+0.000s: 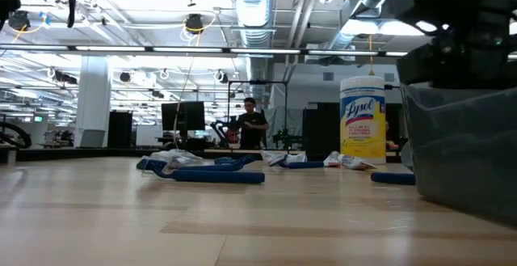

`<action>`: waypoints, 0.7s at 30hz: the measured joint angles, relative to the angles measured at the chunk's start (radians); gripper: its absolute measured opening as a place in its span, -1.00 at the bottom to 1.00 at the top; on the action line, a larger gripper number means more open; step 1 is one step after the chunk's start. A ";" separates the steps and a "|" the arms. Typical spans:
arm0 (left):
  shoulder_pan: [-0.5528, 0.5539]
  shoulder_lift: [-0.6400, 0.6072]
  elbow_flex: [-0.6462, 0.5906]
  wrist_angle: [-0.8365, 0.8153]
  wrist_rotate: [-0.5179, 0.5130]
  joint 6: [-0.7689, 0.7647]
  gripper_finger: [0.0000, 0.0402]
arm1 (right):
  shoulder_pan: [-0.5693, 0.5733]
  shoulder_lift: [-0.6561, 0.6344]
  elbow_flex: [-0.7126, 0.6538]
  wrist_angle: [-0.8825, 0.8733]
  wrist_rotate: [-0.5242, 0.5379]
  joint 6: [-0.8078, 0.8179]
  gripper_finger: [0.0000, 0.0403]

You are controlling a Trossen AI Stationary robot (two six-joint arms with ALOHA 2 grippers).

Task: Pick & Place Travel size toiletries
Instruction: Put the deodorant into the gray bin

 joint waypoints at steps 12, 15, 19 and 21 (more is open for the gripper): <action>0.000 0.000 0.000 0.009 0.001 0.000 0.42 | -0.032 0.045 -0.007 0.000 -0.013 -0.043 0.08; 0.000 0.000 0.000 0.009 0.000 0.000 0.42 | -0.050 0.045 -0.007 -0.001 -0.014 -0.050 -0.17; 0.000 0.000 0.000 0.011 -0.015 0.000 0.42 | -0.075 0.036 -0.008 -0.004 -0.027 -0.064 -0.26; 0.000 0.000 0.000 0.012 -0.018 0.000 0.42 | -0.084 0.028 -0.010 -0.006 -0.029 -0.071 -0.36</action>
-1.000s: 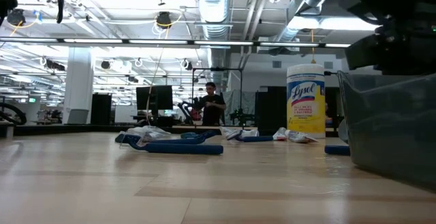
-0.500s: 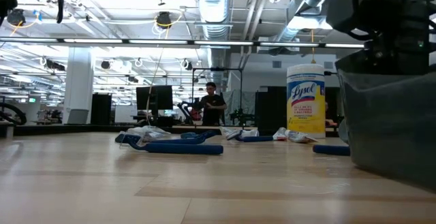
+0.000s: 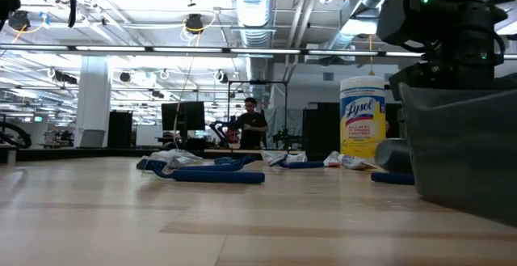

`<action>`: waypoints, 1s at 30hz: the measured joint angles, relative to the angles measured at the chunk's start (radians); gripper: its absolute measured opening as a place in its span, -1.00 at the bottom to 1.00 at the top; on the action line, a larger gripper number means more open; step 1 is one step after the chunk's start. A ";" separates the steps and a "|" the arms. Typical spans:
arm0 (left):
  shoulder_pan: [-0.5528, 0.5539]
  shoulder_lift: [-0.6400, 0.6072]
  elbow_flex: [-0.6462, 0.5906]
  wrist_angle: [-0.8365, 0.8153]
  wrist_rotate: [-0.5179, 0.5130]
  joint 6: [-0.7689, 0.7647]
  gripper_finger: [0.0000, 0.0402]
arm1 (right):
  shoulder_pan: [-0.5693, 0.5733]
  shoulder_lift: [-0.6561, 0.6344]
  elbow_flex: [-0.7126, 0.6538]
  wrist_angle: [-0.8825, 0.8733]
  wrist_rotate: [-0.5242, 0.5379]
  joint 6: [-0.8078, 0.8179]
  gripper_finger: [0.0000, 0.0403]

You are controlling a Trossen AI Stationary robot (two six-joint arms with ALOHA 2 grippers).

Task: Pick & Place Travel size toiletries
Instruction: Put the deodorant into the gray bin

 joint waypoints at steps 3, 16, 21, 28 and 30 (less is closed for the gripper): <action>0.000 0.000 0.000 0.000 -0.001 0.000 0.42 | -0.012 -0.032 -0.002 -0.006 0.001 0.000 -0.51; 0.000 0.000 0.000 0.002 -0.098 0.010 0.42 | -0.125 -0.274 0.025 -0.032 0.004 0.136 -0.81; 0.025 0.012 0.000 0.003 -0.070 0.054 0.42 | -0.145 -0.256 0.114 -0.018 0.031 0.162 -0.44; 0.252 0.113 0.000 0.195 0.177 0.591 0.42 | -0.135 -0.265 0.241 -0.021 0.033 0.162 0.06; 0.354 0.155 0.000 0.314 0.289 0.768 0.43 | -0.125 -0.276 0.275 -0.010 0.033 0.162 0.14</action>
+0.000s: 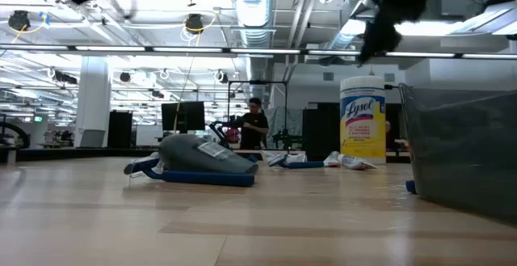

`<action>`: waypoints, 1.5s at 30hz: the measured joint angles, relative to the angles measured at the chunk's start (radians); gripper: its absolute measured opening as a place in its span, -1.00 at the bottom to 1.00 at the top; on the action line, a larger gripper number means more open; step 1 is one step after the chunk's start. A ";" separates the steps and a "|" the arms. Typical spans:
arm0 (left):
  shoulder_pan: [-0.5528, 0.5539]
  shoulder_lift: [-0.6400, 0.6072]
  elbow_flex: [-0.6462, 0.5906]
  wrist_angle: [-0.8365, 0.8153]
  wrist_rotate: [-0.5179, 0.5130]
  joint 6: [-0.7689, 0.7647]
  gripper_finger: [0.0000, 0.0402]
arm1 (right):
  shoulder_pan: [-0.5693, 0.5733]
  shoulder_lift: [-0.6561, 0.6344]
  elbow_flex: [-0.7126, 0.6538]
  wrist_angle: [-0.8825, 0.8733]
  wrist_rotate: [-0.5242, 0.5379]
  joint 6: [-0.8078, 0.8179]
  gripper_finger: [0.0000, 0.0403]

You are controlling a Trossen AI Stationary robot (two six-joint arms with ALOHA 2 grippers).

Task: Pick & Place Travel size toiletries
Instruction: Put the deodorant into the gray bin

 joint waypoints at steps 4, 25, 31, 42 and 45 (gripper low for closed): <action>0.215 0.122 0.000 0.147 0.291 0.230 0.46 | 0.032 -0.032 0.045 0.001 0.000 0.017 0.18; 0.444 0.621 0.025 0.319 0.814 0.961 0.47 | 0.168 -0.094 0.068 0.011 0.000 0.217 0.11; 0.440 0.704 0.025 0.335 0.810 0.978 0.47 | 0.172 -0.086 0.068 0.013 0.000 0.228 0.11; 0.440 0.781 0.025 0.394 0.779 0.984 0.47 | 0.172 -0.086 0.068 0.012 0.000 0.228 0.10; 0.440 0.781 0.025 0.397 0.778 1.009 0.47 | 0.172 -0.086 0.068 0.009 0.001 0.228 0.10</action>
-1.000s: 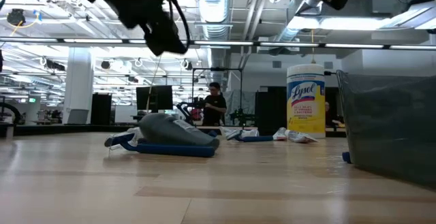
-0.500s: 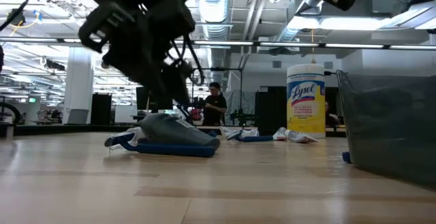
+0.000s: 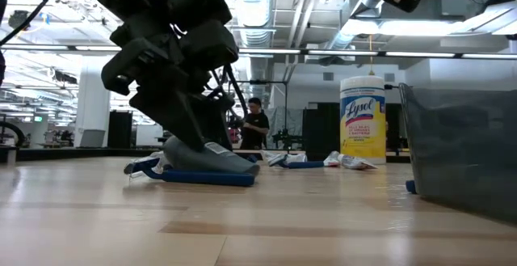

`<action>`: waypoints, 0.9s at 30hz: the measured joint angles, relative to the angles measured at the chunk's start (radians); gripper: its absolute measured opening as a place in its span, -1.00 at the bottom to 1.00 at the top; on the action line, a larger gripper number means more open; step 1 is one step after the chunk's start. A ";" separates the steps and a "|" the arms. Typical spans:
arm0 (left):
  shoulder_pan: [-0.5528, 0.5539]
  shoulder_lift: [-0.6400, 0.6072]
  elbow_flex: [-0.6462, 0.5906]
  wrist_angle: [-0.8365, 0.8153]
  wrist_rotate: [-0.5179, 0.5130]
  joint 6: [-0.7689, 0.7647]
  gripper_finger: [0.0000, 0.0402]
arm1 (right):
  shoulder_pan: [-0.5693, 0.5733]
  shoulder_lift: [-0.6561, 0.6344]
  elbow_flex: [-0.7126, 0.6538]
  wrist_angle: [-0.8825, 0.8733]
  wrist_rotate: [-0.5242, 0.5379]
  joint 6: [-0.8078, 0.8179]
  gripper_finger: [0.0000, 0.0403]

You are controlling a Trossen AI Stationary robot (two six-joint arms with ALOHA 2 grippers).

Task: Pick & Place Travel size toiletries
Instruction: Put the deodorant into the gray bin

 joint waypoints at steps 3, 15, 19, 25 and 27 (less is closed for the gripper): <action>0.000 0.000 0.000 -0.001 0.000 0.020 0.47 | 0.000 0.000 0.000 0.000 0.000 0.000 0.10; 0.000 0.002 -0.005 -0.003 0.032 0.046 0.47 | -0.001 0.000 0.000 0.000 0.000 -0.019 0.10; -0.002 0.034 -0.018 -0.018 0.031 0.070 0.47 | -0.001 0.000 0.000 0.001 0.000 -0.019 0.10; -0.003 0.042 -0.017 -0.010 0.012 0.070 0.45 | -0.001 0.000 0.000 0.001 0.000 -0.016 0.10; -0.003 0.040 -0.017 -0.010 0.011 0.070 0.39 | -0.001 0.000 0.000 0.001 0.000 -0.015 0.10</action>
